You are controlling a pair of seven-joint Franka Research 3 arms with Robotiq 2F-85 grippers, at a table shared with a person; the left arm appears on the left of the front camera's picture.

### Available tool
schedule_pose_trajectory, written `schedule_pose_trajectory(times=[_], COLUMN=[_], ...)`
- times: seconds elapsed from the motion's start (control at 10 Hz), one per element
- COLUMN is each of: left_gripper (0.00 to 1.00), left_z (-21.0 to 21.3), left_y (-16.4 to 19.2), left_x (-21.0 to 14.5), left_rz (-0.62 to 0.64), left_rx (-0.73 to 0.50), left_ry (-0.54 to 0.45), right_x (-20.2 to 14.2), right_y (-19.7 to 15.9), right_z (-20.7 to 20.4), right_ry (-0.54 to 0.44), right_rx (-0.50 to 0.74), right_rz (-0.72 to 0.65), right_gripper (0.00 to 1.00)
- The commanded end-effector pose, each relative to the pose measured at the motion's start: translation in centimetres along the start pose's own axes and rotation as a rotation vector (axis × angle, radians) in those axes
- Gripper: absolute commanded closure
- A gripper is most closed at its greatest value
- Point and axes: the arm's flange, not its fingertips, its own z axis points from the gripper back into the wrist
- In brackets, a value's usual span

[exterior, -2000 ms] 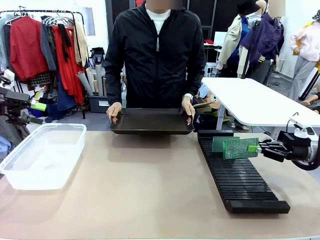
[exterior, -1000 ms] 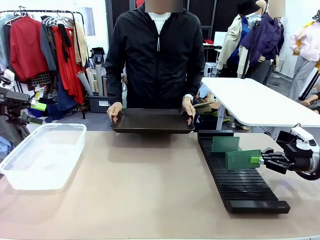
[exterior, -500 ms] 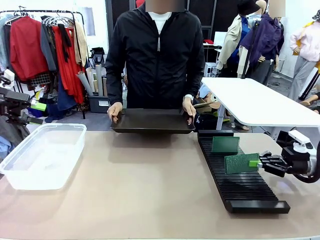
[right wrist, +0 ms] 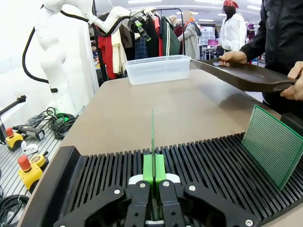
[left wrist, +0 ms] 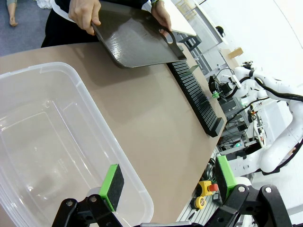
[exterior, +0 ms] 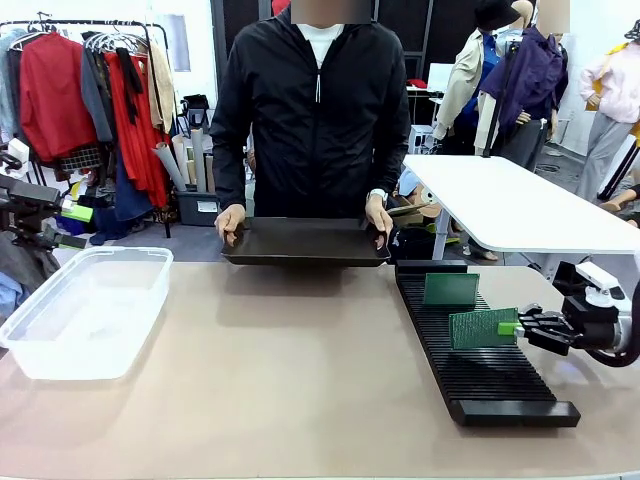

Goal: Sort PCBs into racks and boxes based on the side picked up.
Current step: If the short side of the Blank PCB is picked up, insert it into the PCB Rack ; if the long side is picked up, place it in the Organizing box.

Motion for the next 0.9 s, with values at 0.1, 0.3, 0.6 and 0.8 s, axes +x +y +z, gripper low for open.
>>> schedule_pose_trajectory(times=[0.1, 0.3, 0.6, 0.8], left_gripper=[0.0, 0.0, 0.0, 0.0], left_z=[0.09, 0.09, 0.09, 0.09], left_y=[-0.23, -0.23, -0.23, -0.23], left_x=[0.08, 0.08, 0.08, 0.08], left_rz=[0.003, 0.003, 0.003, 0.003], left_rx=[0.0, 0.0, 0.0, 0.0], left_ry=[0.0, 0.0, 0.0, 0.0], right_x=[0.07, 0.12, 0.19, 0.08], right_y=[-0.58, -0.78, -1.09, -1.31], right_z=[-0.2, -0.28, -0.4, -0.48], right_ry=[-0.019, -0.032, -0.038, -0.027], right_rx=[0.007, -0.001, -0.011, -0.01], right_rz=[0.03, 0.034, 0.034, 0.022], right_gripper=[1.0, 1.0, 1.0, 1.0])
